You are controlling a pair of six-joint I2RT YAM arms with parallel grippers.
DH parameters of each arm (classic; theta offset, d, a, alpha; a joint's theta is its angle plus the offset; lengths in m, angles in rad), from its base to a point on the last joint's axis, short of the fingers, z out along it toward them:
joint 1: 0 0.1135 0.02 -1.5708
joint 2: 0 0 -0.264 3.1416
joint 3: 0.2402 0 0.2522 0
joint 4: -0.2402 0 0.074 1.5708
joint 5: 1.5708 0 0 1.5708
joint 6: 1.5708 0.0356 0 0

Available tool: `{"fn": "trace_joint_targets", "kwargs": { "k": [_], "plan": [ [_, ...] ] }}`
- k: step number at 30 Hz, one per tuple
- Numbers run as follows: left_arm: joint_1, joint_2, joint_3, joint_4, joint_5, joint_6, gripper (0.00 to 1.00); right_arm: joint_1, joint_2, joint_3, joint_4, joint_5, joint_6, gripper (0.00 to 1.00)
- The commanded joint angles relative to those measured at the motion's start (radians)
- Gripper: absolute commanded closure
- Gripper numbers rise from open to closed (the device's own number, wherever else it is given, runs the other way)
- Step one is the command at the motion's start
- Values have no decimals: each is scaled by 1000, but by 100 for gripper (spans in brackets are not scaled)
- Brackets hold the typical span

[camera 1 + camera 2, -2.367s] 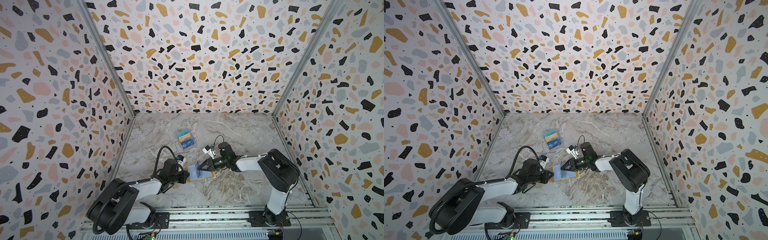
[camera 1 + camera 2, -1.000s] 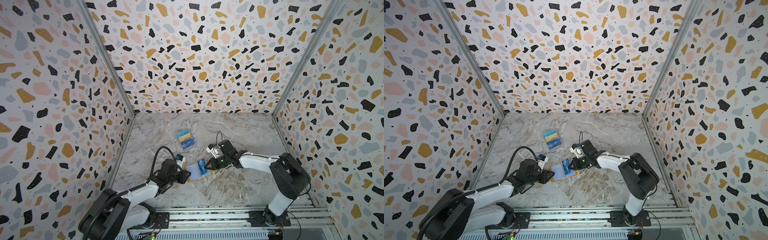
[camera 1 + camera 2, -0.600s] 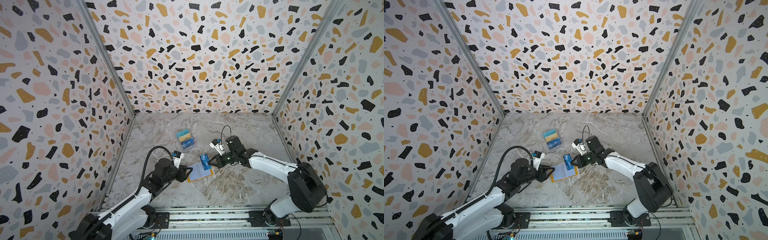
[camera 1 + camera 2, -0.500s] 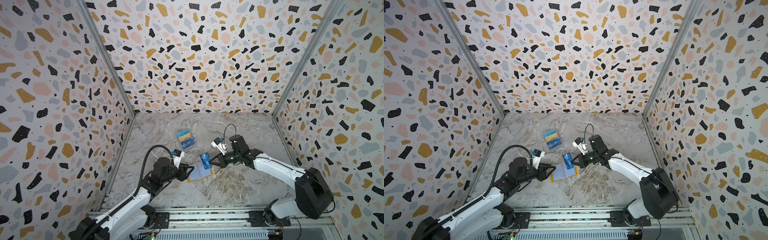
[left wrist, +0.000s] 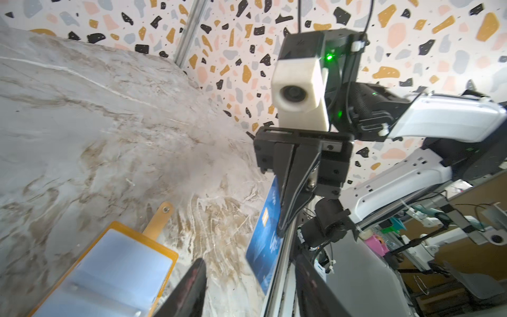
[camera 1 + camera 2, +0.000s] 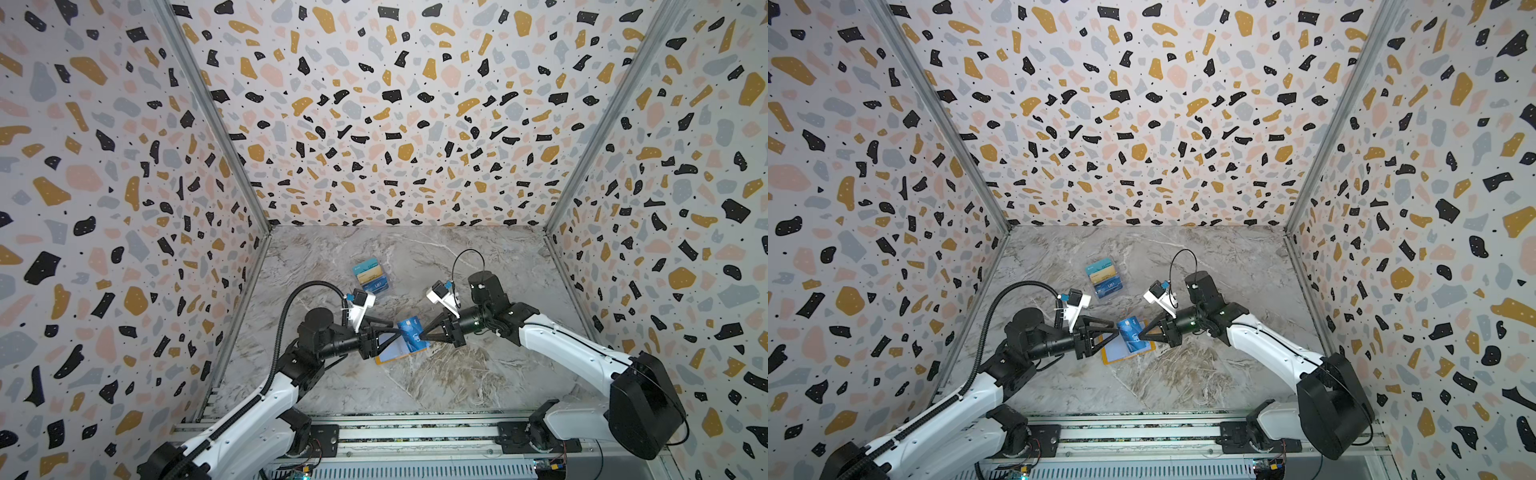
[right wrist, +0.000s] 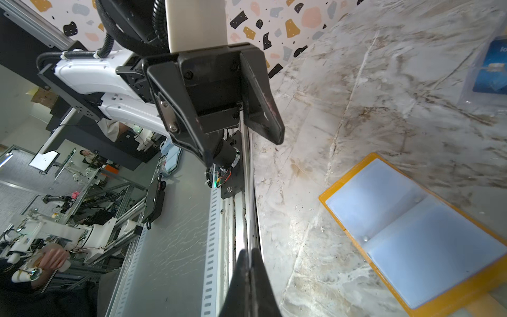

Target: Take the credit cards out of the card holder

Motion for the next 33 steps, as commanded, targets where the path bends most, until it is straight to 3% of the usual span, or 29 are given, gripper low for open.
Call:
{"fn": "trace_joint_targets", "kwargs": {
  "k": [1,11,24,26,33],
  "plan": [
    [-2,17,28,62,102,-17,51,12,-21,2,-14,-48,-32,100],
    [-2,55,33,64,136,-26,60,40,10,12,-2,-48,-39,100],
    [-2,83,44,37,128,-23,89,43,29,19,19,8,-22,99],
    [-2,85,45,40,114,-32,92,41,28,20,25,37,-12,88],
    [-2,84,46,60,64,-50,97,-29,-26,-20,113,101,77,71]
  ]
}}
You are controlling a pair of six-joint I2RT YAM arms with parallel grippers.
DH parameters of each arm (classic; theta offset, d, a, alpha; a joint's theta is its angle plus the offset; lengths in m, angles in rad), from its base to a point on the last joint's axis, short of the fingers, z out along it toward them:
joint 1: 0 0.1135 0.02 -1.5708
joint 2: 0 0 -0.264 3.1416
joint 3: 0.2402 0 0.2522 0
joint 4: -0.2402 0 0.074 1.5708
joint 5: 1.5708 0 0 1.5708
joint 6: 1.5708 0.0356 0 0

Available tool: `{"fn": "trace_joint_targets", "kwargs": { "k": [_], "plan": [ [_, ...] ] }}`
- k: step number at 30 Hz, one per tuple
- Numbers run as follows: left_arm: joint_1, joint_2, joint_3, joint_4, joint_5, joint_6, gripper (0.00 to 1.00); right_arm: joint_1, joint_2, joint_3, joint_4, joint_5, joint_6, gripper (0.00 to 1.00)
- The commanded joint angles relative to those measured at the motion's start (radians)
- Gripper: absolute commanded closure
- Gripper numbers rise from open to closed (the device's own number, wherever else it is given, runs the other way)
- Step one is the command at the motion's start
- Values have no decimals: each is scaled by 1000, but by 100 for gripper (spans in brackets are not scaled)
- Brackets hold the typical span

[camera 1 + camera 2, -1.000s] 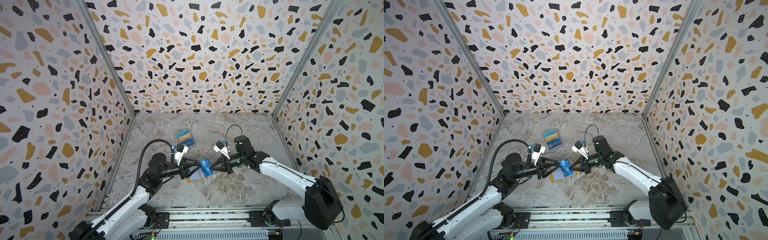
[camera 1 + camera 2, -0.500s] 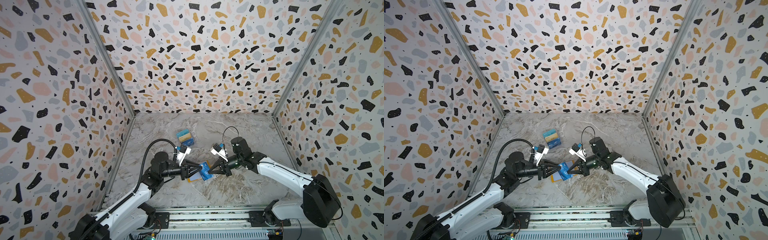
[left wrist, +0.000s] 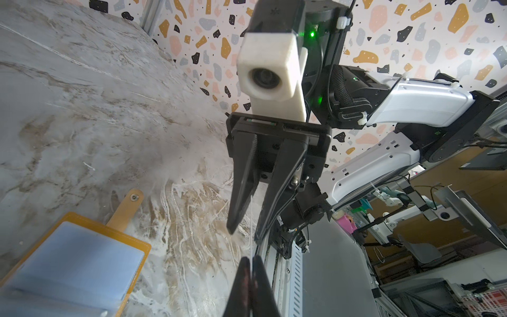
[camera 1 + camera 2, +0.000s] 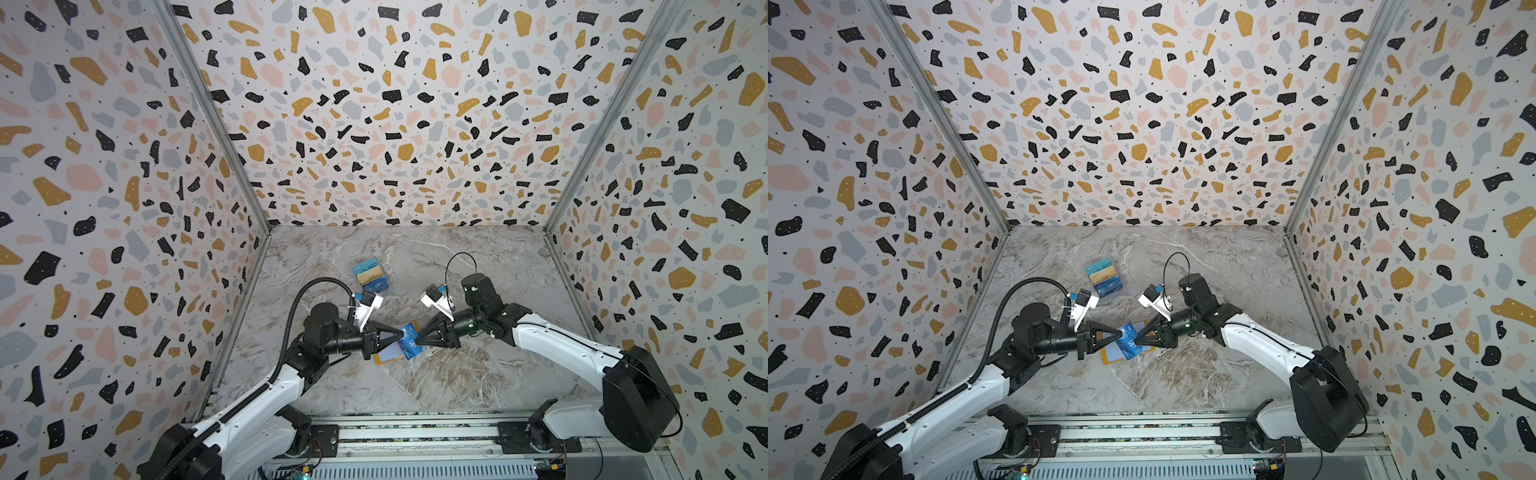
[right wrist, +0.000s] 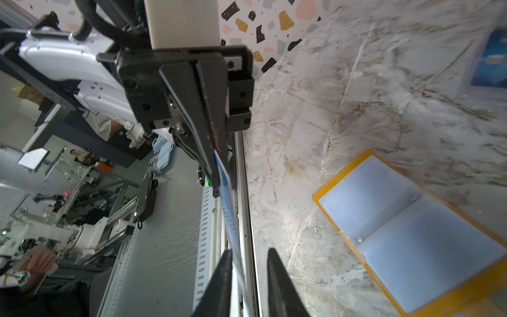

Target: Take the credit cards out of the card holder

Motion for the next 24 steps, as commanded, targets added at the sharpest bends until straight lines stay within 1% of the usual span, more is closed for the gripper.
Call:
{"fn": "trace_joint_targets", "kwargs": {
  "k": [1,4,6,9,11,13,15,16,18,21,24],
  "plan": [
    [-2,-2,36,42,-33,-14,97,-30,-67,-19,71,32,58,67],
    [-2,-13,34,47,-82,-27,100,-40,-112,-48,126,65,111,48],
    [-2,-24,25,80,-124,-58,100,-41,-143,-78,186,100,164,40],
    [-3,-39,0,175,-181,-130,100,-40,-191,-121,267,162,242,33],
    [-2,-49,-6,206,-213,-154,100,-41,-219,-146,313,206,287,28],
    [-2,-58,-15,245,-251,-183,100,-40,-249,-190,416,236,373,23],
    [-2,-69,-37,310,-293,-227,100,-40,-265,-247,561,249,484,18],
    [-3,-75,-52,353,-314,-257,100,-39,-270,-280,658,249,548,18],
    [-2,-83,-80,433,-358,-315,100,-23,-271,-325,789,260,632,18],
    [-1,-83,-122,571,-402,-409,100,26,-278,-343,840,335,659,20],
    [-2,-82,-147,672,-426,-456,100,74,-269,-347,894,390,675,22]
  ]
}}
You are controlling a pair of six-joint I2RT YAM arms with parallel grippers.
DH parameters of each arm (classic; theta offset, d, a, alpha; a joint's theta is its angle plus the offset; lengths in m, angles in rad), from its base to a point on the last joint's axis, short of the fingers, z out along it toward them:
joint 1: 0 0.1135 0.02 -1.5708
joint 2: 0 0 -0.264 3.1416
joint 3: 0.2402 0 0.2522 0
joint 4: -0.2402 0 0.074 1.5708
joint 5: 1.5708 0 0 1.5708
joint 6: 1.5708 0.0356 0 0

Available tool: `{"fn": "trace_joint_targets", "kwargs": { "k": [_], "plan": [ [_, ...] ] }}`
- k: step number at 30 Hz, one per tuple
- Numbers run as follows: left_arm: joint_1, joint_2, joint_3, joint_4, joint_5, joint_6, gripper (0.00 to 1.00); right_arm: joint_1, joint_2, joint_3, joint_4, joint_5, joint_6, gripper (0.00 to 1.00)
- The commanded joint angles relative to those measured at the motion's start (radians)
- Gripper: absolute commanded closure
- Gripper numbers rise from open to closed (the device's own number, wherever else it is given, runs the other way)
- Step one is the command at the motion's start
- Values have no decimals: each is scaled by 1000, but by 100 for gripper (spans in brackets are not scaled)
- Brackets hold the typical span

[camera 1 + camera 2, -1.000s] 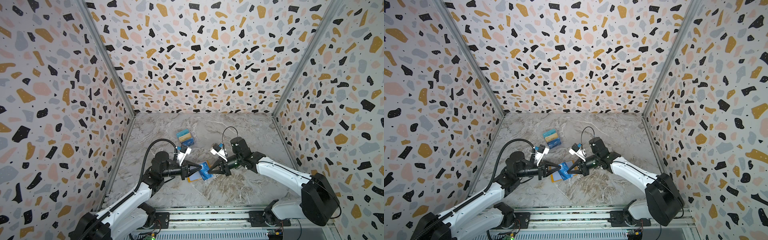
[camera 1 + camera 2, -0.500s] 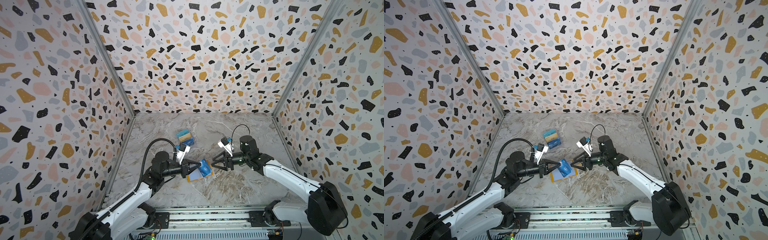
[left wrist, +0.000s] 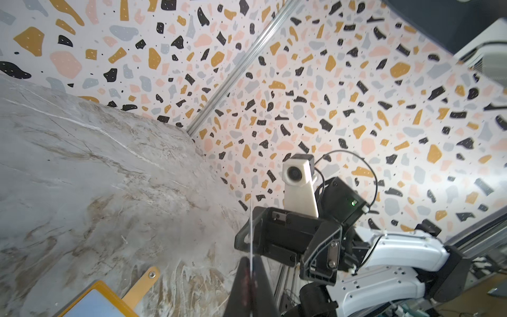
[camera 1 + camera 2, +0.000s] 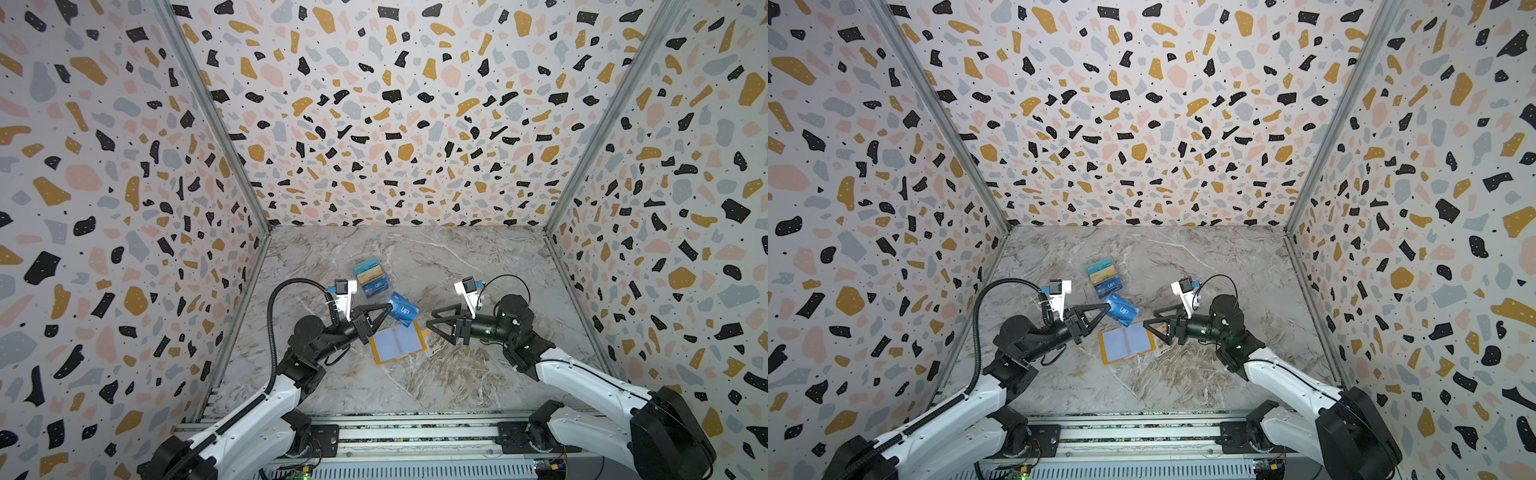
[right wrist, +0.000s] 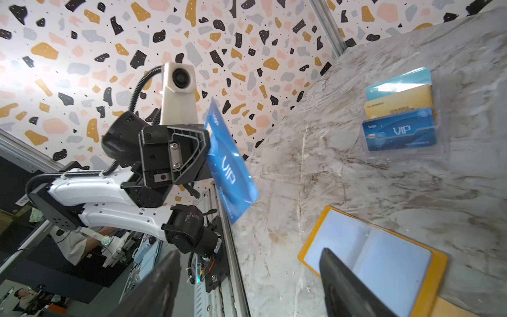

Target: Take the credit cards out of the card holder

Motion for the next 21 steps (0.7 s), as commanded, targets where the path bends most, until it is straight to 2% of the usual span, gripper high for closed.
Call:
{"fn": "trace_joint_targets", "kwargs": {
  "k": [1,7,11,13,21],
  "plan": [
    [-2,-10,-21,238,-58,-99,100,44,0,10,190,75,89,23],
    [-2,-11,-44,329,-80,-150,100,109,88,30,323,99,139,30],
    [-2,-11,-58,371,-78,-169,100,143,140,53,396,103,162,44],
    [0,-14,-69,398,-78,-179,100,151,161,60,429,102,176,47],
    [-3,-9,-104,465,-89,-209,100,165,195,95,453,101,183,58]
  ]
}}
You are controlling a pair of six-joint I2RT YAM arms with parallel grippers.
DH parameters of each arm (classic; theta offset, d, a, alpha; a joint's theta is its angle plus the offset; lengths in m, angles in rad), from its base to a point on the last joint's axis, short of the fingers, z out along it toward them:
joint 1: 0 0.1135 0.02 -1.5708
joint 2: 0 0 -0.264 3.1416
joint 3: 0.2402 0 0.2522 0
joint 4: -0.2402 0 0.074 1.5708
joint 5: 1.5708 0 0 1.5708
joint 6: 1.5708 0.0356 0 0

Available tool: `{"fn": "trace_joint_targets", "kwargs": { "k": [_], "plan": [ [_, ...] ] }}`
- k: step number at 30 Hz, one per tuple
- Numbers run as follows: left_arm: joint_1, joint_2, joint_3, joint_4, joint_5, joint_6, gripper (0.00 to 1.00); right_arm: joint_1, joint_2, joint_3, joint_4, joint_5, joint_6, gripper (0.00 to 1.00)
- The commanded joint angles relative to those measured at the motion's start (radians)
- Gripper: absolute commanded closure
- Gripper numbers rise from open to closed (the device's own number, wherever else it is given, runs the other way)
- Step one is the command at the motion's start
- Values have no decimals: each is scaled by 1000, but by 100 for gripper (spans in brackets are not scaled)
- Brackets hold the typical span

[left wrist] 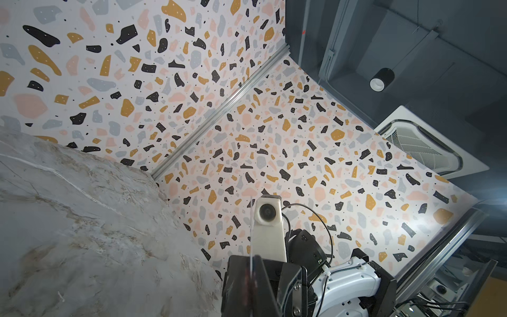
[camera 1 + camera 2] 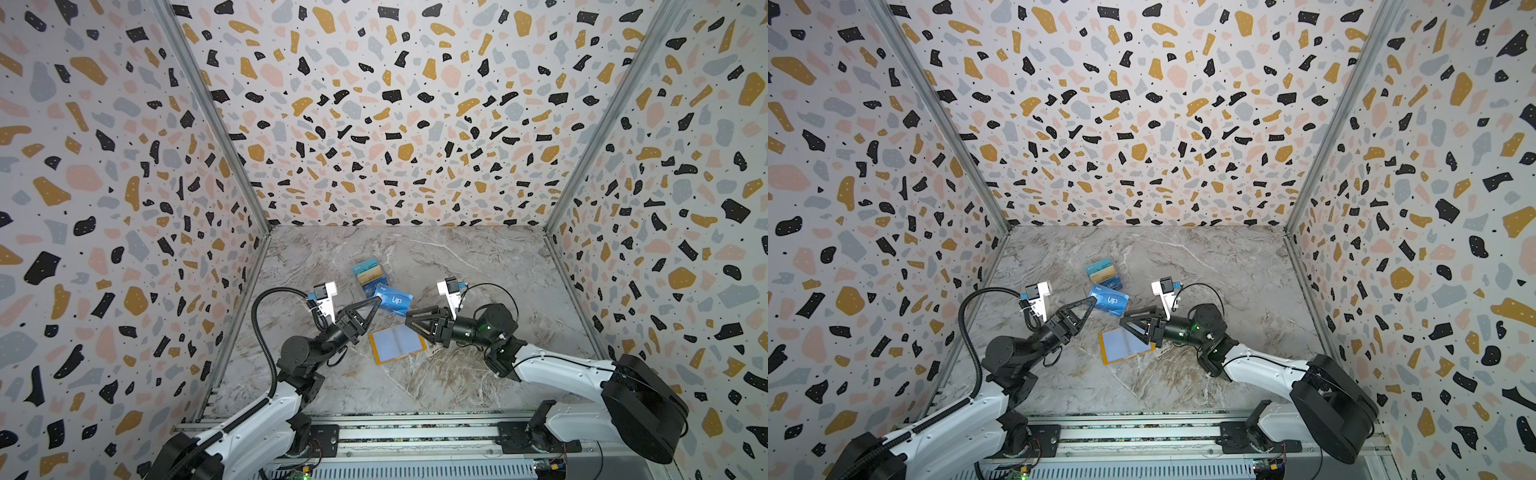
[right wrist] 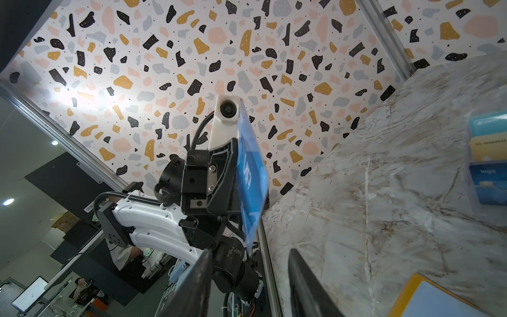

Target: Take the credit cards out of the card holder

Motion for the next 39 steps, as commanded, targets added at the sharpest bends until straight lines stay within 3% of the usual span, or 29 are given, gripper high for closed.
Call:
{"fn": "trace_joint_targets", "kwargs": {
  "k": [1,16,27,34,39],
  "plan": [
    [-2,-9,-11,115,-8,-17,100,6,4,45,62,3,15,59],
    [-3,-22,-29,123,4,-24,100,19,74,85,143,-12,64,73],
    [-2,-22,-26,107,-1,-20,99,18,106,93,195,-25,110,97],
    [-1,-64,-15,-1,-10,20,75,9,86,92,150,-31,87,100],
    [-2,-129,35,-251,-15,132,57,-28,32,74,57,-41,48,100]
  ]
}}
